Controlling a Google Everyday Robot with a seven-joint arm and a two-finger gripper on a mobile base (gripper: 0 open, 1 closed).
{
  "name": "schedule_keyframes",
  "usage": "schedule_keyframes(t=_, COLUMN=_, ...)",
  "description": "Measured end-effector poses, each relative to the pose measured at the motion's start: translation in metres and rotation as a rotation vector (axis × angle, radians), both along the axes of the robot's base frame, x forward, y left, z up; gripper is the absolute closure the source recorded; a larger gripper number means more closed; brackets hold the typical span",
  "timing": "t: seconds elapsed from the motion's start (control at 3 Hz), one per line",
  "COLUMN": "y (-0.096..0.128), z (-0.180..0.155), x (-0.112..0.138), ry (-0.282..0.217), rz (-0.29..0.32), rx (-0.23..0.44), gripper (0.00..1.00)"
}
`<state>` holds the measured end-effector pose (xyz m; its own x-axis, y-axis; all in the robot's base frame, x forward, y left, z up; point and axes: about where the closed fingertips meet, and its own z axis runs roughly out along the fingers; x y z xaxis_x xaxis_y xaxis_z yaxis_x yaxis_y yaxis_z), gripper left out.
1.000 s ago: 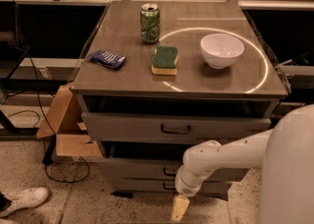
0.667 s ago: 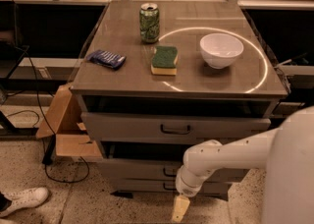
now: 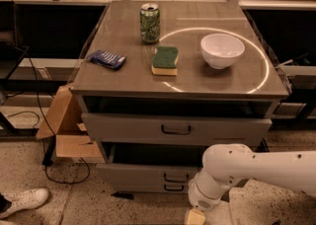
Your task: Open middle drawer
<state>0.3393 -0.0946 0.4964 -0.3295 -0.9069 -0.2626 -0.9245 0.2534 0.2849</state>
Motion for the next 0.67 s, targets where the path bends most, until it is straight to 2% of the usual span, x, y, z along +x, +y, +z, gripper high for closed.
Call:
schedule_keyframes(t=0.33, y=0.0000, z=-0.0001, x=0.0001, ry=0.000, rz=0.000, rx=0.000, gripper=0.00)
schedule_keyframes(t=0.67, y=0.0099, z=-0.0006, x=0.0036, ry=-0.040, rz=0.023, rx=-0.001, gripper=0.00)
